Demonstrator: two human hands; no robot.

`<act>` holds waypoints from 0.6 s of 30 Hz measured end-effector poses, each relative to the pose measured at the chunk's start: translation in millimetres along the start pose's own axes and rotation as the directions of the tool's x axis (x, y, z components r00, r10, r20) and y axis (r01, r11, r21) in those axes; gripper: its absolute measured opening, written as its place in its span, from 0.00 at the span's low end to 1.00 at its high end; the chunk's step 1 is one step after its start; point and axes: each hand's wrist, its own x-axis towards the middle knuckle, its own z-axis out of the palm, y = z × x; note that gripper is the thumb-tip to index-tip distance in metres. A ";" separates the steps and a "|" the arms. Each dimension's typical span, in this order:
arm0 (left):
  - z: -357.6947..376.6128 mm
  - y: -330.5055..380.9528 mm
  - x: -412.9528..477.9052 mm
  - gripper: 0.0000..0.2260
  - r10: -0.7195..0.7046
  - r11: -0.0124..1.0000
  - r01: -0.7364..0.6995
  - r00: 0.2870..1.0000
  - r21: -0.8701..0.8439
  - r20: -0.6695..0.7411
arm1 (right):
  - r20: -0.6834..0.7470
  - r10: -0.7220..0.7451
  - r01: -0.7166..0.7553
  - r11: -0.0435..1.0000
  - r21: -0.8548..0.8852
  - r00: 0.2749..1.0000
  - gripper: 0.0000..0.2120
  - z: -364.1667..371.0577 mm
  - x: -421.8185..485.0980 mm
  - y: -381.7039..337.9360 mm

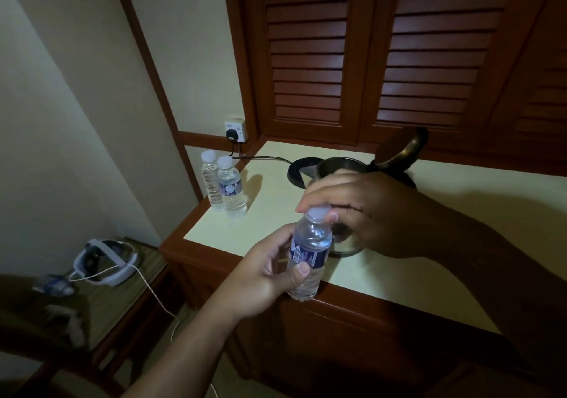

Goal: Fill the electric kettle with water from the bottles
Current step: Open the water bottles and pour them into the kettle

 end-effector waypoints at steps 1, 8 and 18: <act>1.1 0.5 1.5 0.25 0.002 1.000 -0.002 1.000 -0.002 0.012 | -0.014 -0.018 0.018 1.000 0.000 1.000 0.16 -0.5 -4.2 1.4; 11.5 2.4 15.7 0.25 -0.009 1.000 0.009 0.997 -0.005 0.075 | -0.131 0.064 -0.053 0.995 0.081 0.989 0.20 -0.4 -33.7 10.5; 17.9 -3.0 21.9 0.26 -0.017 0.998 0.019 1.000 0.062 -0.025 | -0.503 0.492 -0.426 0.870 0.250 0.710 0.04 70.3 -95.5 35.7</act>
